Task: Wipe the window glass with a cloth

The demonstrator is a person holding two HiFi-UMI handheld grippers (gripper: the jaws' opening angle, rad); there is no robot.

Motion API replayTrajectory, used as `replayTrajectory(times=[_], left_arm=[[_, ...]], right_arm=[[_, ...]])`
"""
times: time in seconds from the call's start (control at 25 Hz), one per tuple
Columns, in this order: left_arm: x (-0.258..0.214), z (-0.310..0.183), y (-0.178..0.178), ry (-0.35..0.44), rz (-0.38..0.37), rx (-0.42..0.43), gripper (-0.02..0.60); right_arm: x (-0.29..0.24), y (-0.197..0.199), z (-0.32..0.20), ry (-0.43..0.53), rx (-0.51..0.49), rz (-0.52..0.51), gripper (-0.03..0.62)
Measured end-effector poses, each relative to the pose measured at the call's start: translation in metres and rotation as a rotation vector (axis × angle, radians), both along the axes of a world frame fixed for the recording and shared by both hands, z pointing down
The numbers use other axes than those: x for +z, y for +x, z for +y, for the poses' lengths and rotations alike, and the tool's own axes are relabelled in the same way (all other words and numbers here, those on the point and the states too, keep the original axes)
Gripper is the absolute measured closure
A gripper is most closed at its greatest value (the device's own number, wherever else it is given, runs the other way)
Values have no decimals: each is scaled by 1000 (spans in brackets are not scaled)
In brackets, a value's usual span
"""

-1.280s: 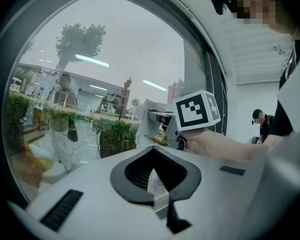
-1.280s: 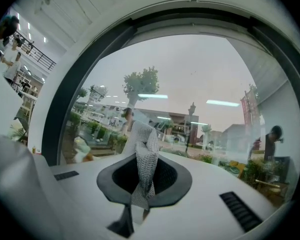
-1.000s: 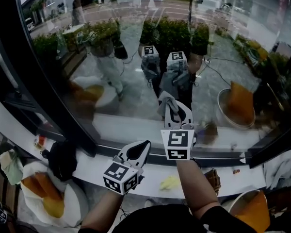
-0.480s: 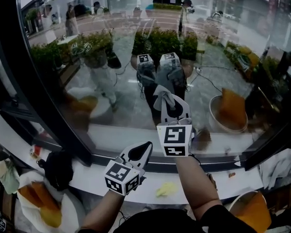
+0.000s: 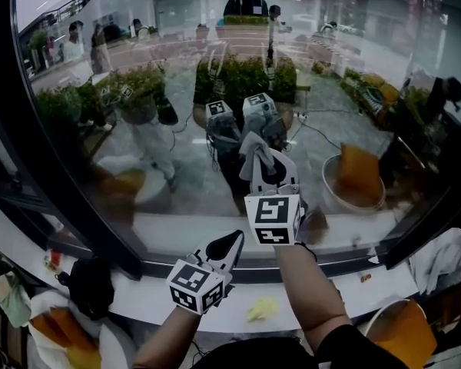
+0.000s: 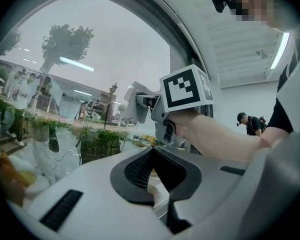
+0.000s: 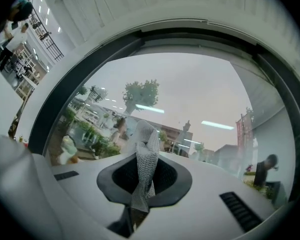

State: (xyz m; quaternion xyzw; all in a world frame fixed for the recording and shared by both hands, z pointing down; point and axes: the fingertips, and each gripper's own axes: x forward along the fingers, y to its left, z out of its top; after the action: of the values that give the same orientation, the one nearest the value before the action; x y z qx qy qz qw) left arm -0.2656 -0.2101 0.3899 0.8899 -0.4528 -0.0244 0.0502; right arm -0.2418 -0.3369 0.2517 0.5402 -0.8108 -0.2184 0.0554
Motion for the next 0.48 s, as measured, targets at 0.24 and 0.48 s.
replayTrajectory(times=[0.24,0.48], left_arm=[[4,-8,17,-12,2,28,575],[5,-15,29,-18,-3,51,574]], right_arm=[[0,8,-3,30,19,33,553],[2,19,-7,25,25,38,553]])
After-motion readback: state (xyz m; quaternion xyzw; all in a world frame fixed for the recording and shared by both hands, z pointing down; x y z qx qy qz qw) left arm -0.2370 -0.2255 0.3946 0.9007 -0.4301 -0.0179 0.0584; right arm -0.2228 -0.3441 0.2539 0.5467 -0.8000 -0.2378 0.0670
